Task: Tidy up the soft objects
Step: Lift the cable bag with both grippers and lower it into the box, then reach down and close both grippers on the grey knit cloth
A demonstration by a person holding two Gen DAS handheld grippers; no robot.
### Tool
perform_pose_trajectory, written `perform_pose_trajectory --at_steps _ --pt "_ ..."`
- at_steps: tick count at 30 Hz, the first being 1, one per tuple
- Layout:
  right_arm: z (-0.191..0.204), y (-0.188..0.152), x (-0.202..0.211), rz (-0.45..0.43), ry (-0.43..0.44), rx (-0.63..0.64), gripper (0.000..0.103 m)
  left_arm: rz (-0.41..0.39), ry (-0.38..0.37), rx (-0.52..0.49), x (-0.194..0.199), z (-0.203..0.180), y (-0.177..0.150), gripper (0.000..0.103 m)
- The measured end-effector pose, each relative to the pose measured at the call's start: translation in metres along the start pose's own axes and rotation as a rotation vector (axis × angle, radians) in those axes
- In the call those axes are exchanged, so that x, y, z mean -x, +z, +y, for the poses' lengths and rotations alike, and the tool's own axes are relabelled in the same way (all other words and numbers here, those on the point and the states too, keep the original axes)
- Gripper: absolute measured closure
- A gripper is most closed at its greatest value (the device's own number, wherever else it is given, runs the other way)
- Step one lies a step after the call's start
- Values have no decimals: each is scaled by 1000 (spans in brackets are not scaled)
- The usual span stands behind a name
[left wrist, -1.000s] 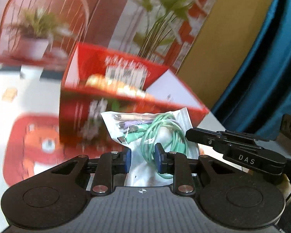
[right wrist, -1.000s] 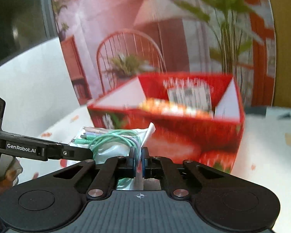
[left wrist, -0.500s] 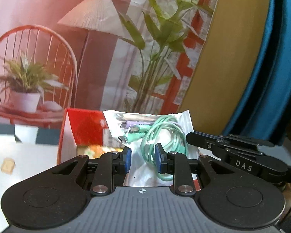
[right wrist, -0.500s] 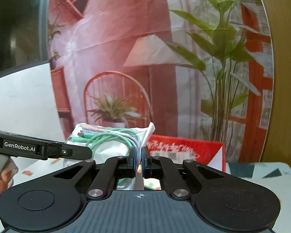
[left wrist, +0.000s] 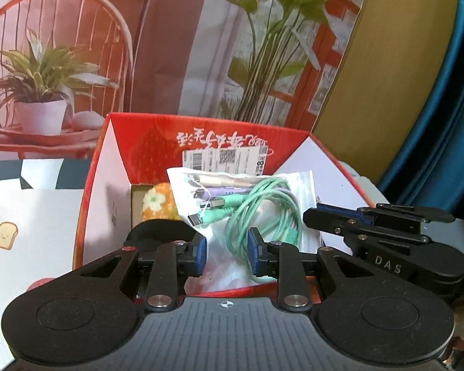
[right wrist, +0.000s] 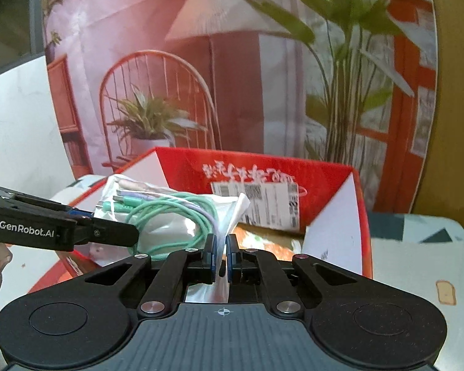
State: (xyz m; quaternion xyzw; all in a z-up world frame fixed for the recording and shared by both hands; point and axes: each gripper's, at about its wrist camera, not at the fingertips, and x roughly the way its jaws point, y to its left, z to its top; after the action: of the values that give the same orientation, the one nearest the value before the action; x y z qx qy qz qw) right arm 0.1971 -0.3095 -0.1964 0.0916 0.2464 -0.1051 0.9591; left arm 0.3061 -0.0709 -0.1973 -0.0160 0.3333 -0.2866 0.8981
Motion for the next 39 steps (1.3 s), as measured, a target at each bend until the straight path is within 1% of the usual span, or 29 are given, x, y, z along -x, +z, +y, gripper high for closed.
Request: perform_pose_trajectory --at_steps 1,2,3,5,7,10,12,13,14,16,18,21,25,28,32,35,39 --pt "-1 -2 1 2 -1 -7 94 2 3 0 0 1 -1 70" --pt "-1 -3 1 -1 -2 -14 90 3 8 -3 1 1 -2 63" --pt "-2 -3 4 -8 -6 -20 88 3 13 -7 2 1 -3 56" --pt "-3 -5 11 -29 5 -27 82 -4 22 -19 7 1 -5 50" --pt "-3 -7 21 -53 10 -21 82 -15 33 -25 16 1 -7 50" --pt "-3 -10 42 -103 21 -7 81 -43 41 -9 36 4 -13 49" --pt "-4 -15 57 -129 31 -1 81 -62 45 15 52 7 -20 44" --pt "-5 -17 64 -136 35 -1 81 -79 45 21 60 8 -24 43" --pt "-6 -21 71 -142 41 -2 80 -90 49 19 68 9 -28 38" --pt "-7 -28 80 -139 46 -6 79 -101 69 18 81 10 -38 37" --pt "-8 -38 87 -124 47 -8 79 -93 63 6 89 11 -44 37" --pt "-9 -55 90 -80 39 -25 77 -76 77 27 96 17 -59 36" --pt "-8 -80 84 -13 24 -61 76 -17 96 45 89 22 -82 36" --pt "-4 -94 78 35 45 -90 76 28 106 78 82 28 -101 36" --pt "12 -108 71 97 76 -70 76 85 111 114 73 32 -123 36" --pt "23 -116 69 136 83 -50 76 125 96 130 67 30 -136 36" --pt "28 -125 68 179 76 -32 76 156 110 128 59 31 -147 36"
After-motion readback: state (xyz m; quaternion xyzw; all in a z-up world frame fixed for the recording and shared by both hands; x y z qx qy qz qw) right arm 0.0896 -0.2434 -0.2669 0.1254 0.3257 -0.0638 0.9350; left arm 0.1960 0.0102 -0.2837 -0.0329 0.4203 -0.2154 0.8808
